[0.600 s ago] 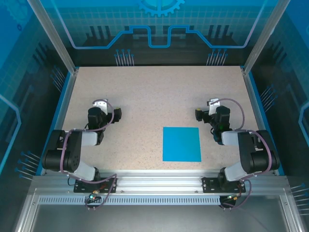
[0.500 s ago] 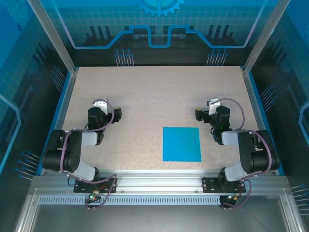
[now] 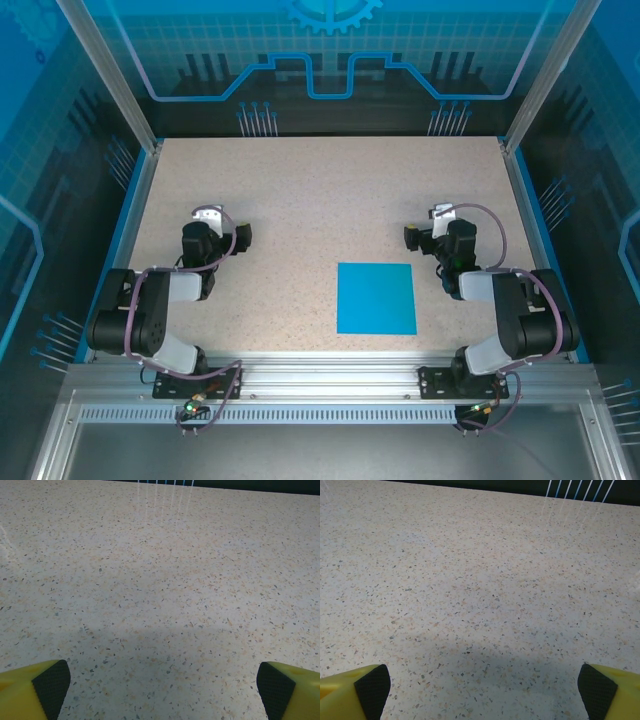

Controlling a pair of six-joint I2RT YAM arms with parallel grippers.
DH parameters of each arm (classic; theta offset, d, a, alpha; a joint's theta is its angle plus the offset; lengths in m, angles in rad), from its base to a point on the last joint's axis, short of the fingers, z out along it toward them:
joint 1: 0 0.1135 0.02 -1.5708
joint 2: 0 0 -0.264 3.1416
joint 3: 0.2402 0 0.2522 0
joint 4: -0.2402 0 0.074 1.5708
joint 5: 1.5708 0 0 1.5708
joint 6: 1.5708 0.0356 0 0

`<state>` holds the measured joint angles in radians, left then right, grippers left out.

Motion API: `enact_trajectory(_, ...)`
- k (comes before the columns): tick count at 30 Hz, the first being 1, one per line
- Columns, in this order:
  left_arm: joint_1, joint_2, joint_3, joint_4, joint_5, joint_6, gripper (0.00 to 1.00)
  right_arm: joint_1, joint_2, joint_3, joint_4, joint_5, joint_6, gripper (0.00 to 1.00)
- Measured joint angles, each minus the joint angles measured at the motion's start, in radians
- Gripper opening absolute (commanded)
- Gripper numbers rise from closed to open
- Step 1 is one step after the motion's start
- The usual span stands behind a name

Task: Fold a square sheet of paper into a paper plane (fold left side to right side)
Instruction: Move the square sheet of paper to the center of the table.

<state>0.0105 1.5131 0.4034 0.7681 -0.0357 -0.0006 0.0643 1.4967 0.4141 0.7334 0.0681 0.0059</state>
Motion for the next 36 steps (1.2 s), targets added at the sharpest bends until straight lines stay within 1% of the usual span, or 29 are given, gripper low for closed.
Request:
enact_trajectory(5,0.0,-0.005,0.0,-0.007,-0.001,-0.001,0.99,-0.006,0.0,0.0,0.0,-0.008,0.001,1.0)
enact_trajectory(8,0.0,-0.061,0.0,-0.062,-0.002,0.0,0.99,-0.007,-0.027,0.001,-0.04,0.003,0.008,1.0)
enact_trajectory(12,-0.023,-0.225,0.009,-0.169,-0.027,-0.004,0.99,-0.008,-0.163,0.019,-0.167,0.024,0.034,1.0)
enact_trajectory(14,-0.04,-0.302,0.04,-0.245,-0.027,-0.031,0.99,-0.007,-0.243,0.037,-0.234,0.036,0.062,1.0)
enact_trajectory(16,-0.056,-0.367,0.099,-0.342,-0.023,-0.087,0.99,-0.003,-0.324,0.068,-0.333,0.048,0.104,1.0)
enact_trajectory(19,-0.076,-0.424,0.192,-0.464,0.021,-0.19,0.99,0.025,-0.423,0.116,-0.489,0.055,0.177,1.0)
enact_trajectory(21,-0.106,-0.443,0.231,-0.523,0.052,-0.249,0.99,0.069,-0.477,0.147,-0.607,0.054,0.233,1.0)
enact_trajectory(22,-0.135,-0.447,0.24,-0.545,0.061,-0.274,0.99,0.098,-0.496,0.166,-0.672,0.054,0.26,1.0)
enact_trajectory(26,-0.289,-0.435,0.236,-0.61,0.079,-0.344,0.99,0.225,-0.513,0.243,-0.912,0.054,0.341,1.0)
enact_trajectory(27,-0.316,-0.427,0.232,-0.611,0.085,-0.361,0.99,0.257,-0.507,0.261,-0.962,0.055,0.354,1.0)
enact_trajectory(29,-0.356,-0.403,0.219,-0.607,0.091,-0.398,0.99,0.336,-0.47,0.303,-1.076,0.053,0.378,1.0)
enact_trajectory(31,-0.372,-0.377,0.214,-0.605,0.094,-0.427,0.99,0.402,-0.409,0.344,-1.168,0.054,0.392,1.0)
enact_trajectory(34,-0.386,-0.336,0.214,-0.599,0.094,-0.456,0.99,0.489,-0.288,0.403,-1.281,0.057,0.402,0.99)
enact_trajectory(36,-0.389,-0.319,0.214,-0.599,0.094,-0.47,0.99,0.541,-0.204,0.436,-1.339,0.061,0.406,0.96)
